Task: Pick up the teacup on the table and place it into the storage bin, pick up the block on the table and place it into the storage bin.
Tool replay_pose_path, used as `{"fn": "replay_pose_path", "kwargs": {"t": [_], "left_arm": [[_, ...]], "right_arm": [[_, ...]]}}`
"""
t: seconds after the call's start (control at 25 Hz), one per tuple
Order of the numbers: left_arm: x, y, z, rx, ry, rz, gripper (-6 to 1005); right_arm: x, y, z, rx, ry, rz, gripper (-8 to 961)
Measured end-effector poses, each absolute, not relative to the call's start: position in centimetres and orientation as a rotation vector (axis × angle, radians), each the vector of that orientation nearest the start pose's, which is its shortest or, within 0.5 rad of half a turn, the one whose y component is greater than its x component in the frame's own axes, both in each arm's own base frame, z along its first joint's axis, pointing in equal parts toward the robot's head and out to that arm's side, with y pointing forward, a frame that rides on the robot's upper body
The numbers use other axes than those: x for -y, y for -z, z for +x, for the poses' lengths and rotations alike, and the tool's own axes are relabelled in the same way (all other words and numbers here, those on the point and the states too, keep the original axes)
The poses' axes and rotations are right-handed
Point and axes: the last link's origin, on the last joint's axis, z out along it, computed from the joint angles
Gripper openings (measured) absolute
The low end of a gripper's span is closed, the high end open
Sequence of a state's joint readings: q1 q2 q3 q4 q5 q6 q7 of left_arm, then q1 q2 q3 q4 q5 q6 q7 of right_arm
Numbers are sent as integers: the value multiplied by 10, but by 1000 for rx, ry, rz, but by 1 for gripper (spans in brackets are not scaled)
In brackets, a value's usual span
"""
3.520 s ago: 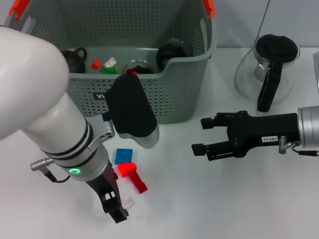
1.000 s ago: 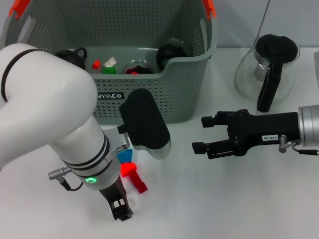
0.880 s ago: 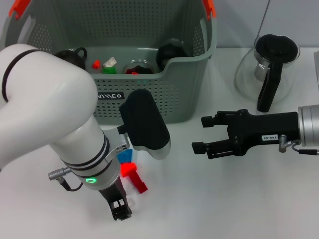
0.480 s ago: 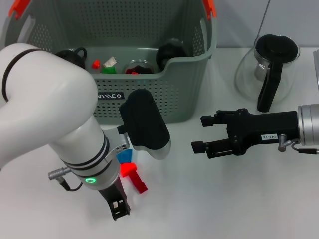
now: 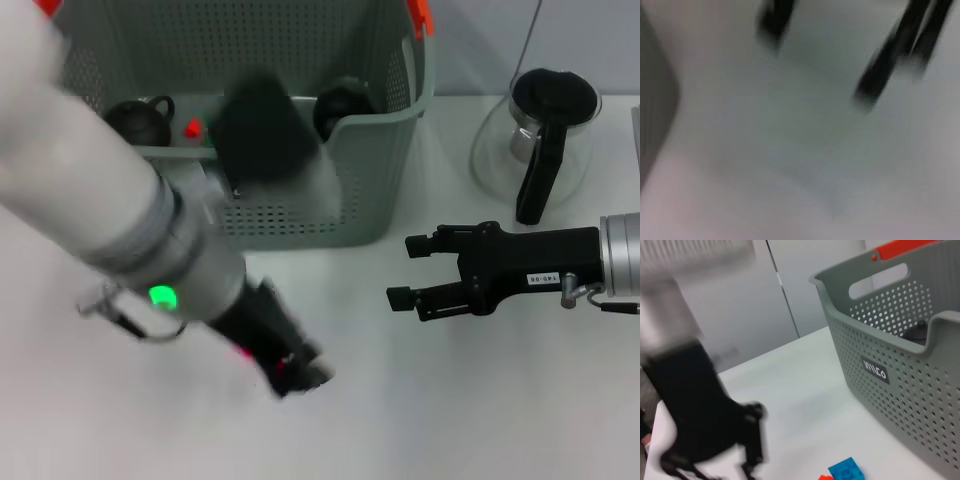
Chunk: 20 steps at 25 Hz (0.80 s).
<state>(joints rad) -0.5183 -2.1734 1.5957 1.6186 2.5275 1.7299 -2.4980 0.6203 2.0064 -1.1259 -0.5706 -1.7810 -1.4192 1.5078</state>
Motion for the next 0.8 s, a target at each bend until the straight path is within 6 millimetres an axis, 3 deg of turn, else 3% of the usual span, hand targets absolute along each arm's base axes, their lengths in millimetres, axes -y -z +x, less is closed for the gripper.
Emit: {"fn": "replay_pose_path", "kwargs": {"t": [0.12,0.2,0.32,0.44,0.6,0.8], "left_arm": [[-295,-6,-92,607,-164,-3019,221],[-310,-40,-74,574,81,-3012,231],[-339,-73,-64,531,246,-2905,246],[-385,-98,-62,536,338,-2725,261],[-442,-102,-79,652,382,-2510,281],[-471,-87,-103,744,331,-2379,306]], "right_arm": [[-348,31,229,-639,-559,-2921,924],[-347,32,229,-638,-559,-2925,924],[-347,34,227,-633,-557,-2936,924],[-346,35,227,-629,-551,-2943,924],[-346,35,226,-627,-549,-2947,925],[-346,36,225,-623,-549,-2951,925]]}}
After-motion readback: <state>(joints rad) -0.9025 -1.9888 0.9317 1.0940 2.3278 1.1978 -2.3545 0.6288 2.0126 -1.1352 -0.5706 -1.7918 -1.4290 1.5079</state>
